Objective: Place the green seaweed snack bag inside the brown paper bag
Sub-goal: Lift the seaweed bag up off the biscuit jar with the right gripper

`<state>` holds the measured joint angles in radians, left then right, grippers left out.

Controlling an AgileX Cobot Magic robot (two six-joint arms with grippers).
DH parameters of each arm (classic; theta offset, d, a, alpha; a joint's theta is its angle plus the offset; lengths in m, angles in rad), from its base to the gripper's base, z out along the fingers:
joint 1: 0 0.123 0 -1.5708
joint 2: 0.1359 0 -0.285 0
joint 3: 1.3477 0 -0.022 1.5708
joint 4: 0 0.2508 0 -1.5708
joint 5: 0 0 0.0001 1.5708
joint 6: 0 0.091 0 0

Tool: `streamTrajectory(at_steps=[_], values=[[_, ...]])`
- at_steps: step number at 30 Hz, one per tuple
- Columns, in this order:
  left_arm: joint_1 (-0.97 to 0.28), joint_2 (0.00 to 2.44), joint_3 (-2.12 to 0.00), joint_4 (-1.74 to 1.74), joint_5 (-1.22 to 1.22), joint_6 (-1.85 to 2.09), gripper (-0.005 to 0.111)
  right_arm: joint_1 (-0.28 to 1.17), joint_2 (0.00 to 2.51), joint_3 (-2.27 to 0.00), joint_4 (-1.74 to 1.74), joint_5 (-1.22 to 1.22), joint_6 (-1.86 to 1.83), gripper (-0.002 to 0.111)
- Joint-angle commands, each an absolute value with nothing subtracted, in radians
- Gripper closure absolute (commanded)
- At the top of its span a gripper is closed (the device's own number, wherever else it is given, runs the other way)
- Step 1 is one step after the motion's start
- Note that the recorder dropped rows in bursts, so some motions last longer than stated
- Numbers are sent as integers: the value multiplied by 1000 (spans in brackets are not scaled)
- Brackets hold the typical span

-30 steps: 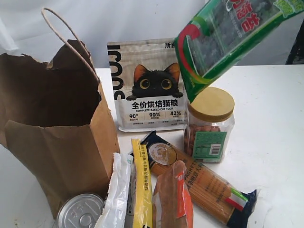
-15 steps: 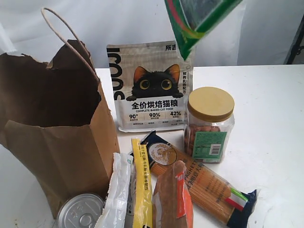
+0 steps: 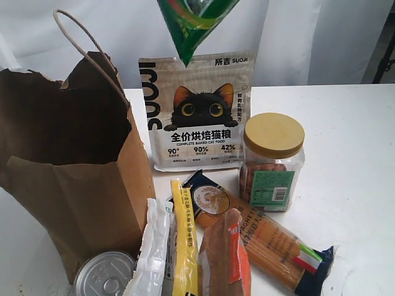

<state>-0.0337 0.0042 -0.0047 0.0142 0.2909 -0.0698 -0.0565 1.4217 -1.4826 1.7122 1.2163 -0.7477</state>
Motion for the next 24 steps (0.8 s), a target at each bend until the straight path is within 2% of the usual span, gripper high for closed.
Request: streamTrajectory(at_steps=[1,13,24], values=[[-39,0,0,14,282,-72,106,-18,1414,-1513,1744,1221,-768,108],[-39,0,0,14,282,-72,106,28,1383,-1553,1727,1221,-714,108],[-39,0,0,14,282,-72,106,163,1367,-1553,1708,1221,-707,108]])
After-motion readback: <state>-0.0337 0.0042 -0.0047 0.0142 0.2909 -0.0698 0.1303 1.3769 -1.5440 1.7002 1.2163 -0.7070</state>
